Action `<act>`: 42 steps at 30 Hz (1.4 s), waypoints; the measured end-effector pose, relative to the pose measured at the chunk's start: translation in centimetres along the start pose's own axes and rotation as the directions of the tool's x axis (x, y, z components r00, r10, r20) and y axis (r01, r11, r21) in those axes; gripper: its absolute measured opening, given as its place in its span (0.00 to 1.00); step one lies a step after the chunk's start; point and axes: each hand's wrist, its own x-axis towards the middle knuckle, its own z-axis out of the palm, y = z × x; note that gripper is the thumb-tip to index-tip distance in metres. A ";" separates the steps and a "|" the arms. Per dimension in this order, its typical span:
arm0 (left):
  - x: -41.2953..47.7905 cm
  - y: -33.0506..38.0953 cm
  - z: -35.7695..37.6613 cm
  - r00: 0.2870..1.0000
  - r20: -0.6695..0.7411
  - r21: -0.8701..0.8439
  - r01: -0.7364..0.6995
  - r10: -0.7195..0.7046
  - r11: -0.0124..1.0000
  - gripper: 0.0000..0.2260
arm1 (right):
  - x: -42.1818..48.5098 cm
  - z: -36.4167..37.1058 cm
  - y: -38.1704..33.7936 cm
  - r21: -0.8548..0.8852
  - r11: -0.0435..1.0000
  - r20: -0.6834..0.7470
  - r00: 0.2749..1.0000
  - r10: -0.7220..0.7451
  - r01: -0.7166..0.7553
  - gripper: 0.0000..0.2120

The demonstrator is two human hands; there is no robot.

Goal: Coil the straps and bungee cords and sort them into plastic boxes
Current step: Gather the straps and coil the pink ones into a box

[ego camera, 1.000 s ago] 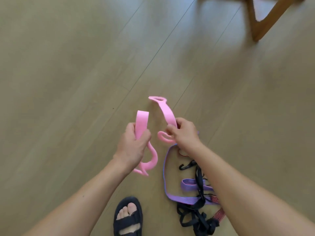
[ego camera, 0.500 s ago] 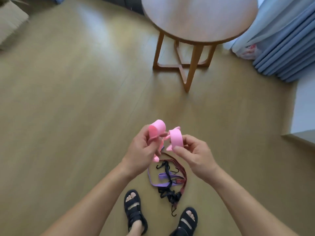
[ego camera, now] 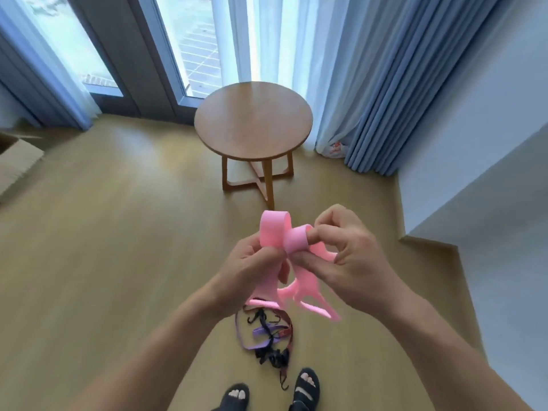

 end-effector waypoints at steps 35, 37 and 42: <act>-24.1 -2.4 34.3 0.494 0.759 0.286 0.334 -0.425 0.898 0.14 | -51.0 -0.5 -17.6 0.534 0.716 -0.777 0.073 0.625 -0.450 0.04; -26.6 -4.2 37.4 0.535 0.728 0.378 0.209 -0.429 0.902 0.10 | -55.9 -1.0 -18.7 0.537 0.728 -0.787 0.057 0.614 -0.427 0.02; -33.1 -8.4 43.6 0.482 0.759 0.525 -0.056 -0.437 0.850 0.13 | -64.9 -1.8 -21.6 0.514 0.790 -0.816 0.095 0.571 -0.334 0.08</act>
